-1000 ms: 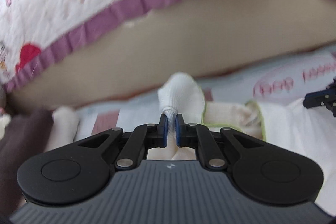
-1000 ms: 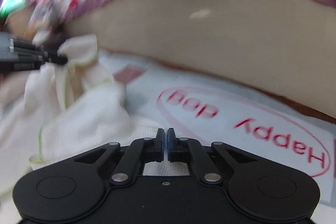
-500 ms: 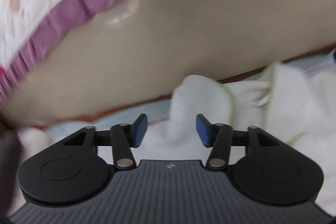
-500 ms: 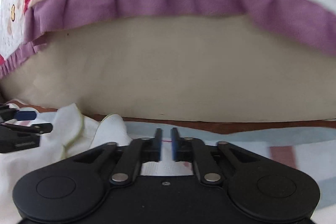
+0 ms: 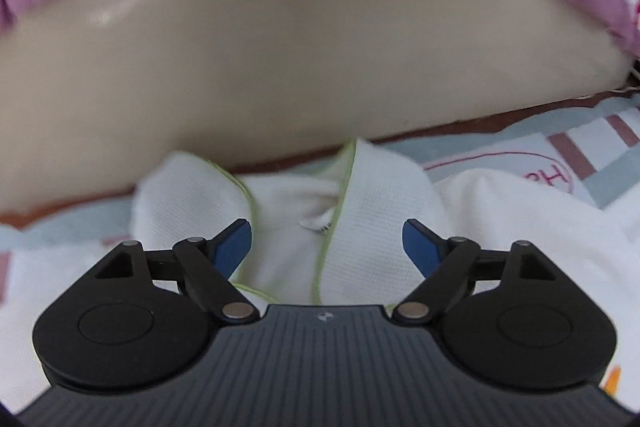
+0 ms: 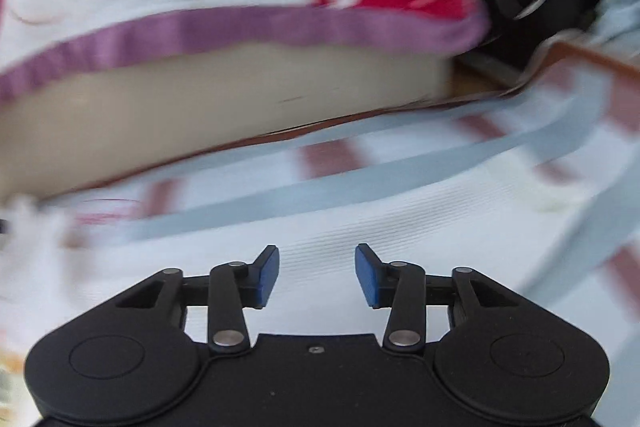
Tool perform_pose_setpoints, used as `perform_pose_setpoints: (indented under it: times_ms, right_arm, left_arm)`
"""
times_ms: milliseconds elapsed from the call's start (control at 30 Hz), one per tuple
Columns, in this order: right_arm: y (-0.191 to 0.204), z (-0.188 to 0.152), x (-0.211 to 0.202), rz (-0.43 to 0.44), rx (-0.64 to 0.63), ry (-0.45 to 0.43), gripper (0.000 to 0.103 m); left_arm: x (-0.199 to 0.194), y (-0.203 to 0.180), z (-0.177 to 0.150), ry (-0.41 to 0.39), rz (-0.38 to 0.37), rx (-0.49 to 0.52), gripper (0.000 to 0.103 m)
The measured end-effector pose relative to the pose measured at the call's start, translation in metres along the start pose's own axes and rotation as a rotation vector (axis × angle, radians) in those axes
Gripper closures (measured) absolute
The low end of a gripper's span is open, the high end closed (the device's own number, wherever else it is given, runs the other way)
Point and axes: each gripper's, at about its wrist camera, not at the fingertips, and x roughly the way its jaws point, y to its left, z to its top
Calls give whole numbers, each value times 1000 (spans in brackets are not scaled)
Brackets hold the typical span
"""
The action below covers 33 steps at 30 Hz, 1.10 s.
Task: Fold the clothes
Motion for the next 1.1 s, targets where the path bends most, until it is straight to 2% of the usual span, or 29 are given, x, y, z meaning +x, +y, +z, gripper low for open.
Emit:
perform_pose_setpoints:
  times_ms: [100,133,167,200,300,367,433,467,533,600,633,667,733,800,900,967,1033,1067,1100]
  right_arm:
    - [-51,1,-4,-87,71,-66,26]
    - [-65,2,-1,-105,90,-74,22]
    - [-71,2,7,-119,105,-60,18]
    - [-74,-1,14,-119,110,-40,18]
    - [-62,-11,26,-150,68,-3,15]
    - [-48,-16,29,-185,33,-3,14]
    - [-38,-14,27,-174,44,-10,14]
    - [-35,-13,27,-176,53,-5,15]
    - [-30,-11,23,-190,78,0,15]
    - [-23,-5,12,-232,119,-8,15]
    - [-19,-3,5,-240,135,-19,15]
    - [-11,-1,-4,-222,142,-35,15]
    - [8,1,-21,-145,147,-50,15]
    - [36,3,-32,9,117,-20,15]
    - [97,5,-44,266,3,67,17]
    - [143,7,-52,416,-70,120,20]
    - [190,14,-59,581,-109,181,31]
    - [214,17,-63,663,-129,211,45]
    - [239,20,-66,743,-148,251,71]
  left_arm:
    - [9,-13,-2,-14,-9,24,27]
    - [12,-18,-3,-17,-9,42,50]
    - [14,-25,-3,-12,4,71,88]
    - [13,-31,-3,-21,29,102,98]
    - [11,-49,-2,-56,112,189,99]
    - [6,-43,6,-115,211,153,99]
    - [5,-29,16,-126,287,75,98]
    - [6,-26,18,-111,315,66,98]
    - [4,-32,18,-102,360,121,94]
    - [-1,-38,15,-69,365,156,78]
    - [-8,-38,12,-47,348,140,52]
    - [-17,-36,8,-37,327,118,31]
    - [-51,-22,-13,-75,260,34,24]
    - [-83,-3,-40,-74,218,-40,24]
    - [-129,25,-89,-18,284,-102,27]
    - [-158,52,-118,-16,340,-112,27]
    - [-188,86,-139,-65,362,-176,27]
    - [-200,103,-150,-101,372,-237,27]
    - [-211,121,-161,-133,382,-302,27]
